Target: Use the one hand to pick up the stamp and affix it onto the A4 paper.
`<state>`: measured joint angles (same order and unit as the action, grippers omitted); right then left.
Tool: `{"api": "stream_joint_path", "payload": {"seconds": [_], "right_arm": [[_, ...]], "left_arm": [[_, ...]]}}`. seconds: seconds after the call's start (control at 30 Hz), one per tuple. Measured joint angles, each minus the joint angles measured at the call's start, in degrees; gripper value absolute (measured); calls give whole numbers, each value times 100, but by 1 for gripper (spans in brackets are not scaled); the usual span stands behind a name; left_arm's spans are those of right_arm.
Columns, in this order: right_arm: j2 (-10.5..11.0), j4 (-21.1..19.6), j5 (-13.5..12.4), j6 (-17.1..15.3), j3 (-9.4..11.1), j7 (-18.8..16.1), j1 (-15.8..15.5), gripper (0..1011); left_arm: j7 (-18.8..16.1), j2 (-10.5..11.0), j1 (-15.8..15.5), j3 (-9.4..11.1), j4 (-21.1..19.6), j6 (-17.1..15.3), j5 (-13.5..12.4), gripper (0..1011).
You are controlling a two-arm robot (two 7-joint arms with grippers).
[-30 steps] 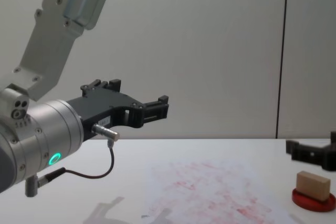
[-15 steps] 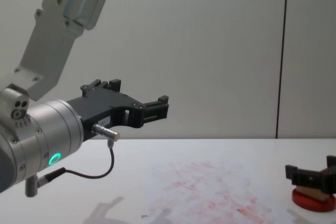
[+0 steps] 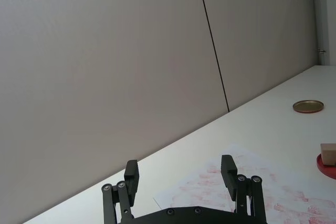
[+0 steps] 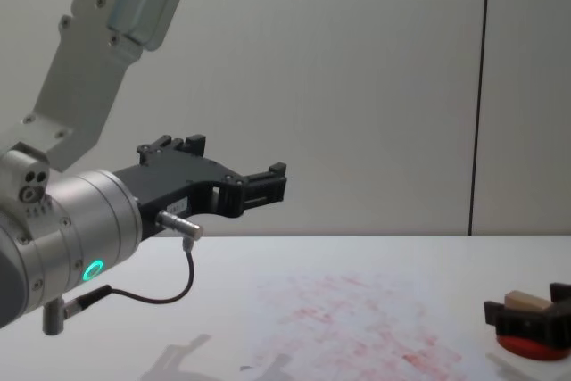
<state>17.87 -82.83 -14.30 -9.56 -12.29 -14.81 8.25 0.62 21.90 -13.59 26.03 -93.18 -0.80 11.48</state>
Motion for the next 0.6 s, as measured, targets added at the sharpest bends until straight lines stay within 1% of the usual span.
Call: {"api": "stream_joint_path", "payload": {"seconds": [0.03,0.13,0.2,0.23,0.27,0.33,0.4,0.47,0.53,0.6], "right_arm": [[-1,12,8,-3,-1,-9,6,994],[-2,87,44,-17,-2,-46,42,915],[-3,126,62,-19,-2,-61,59,885],[-3,126,62,-19,-2,-61,59,831],[-4,150,70,-19,-2,-69,68,815],[-4,174,80,-16,-1,-76,78,744],[-3,203,88,-3,4,-85,89,706],[0,223,99,20,11,-90,95,624],[4,239,105,42,15,-92,98,589],[13,256,115,72,23,-92,100,488]], "left_arm": [[0,0,0,0,0,0,0,993],[0,0,0,0,0,0,0,993],[0,0,0,0,0,0,0,993],[0,0,0,0,0,0,0,993],[0,0,0,0,0,0,0,993],[0,0,0,0,0,0,0,993],[0,-1,0,0,0,0,0,993],[0,0,0,0,0,0,0,993],[0,0,0,0,0,0,0,993],[0,0,0,0,0,0,0,993]]}}
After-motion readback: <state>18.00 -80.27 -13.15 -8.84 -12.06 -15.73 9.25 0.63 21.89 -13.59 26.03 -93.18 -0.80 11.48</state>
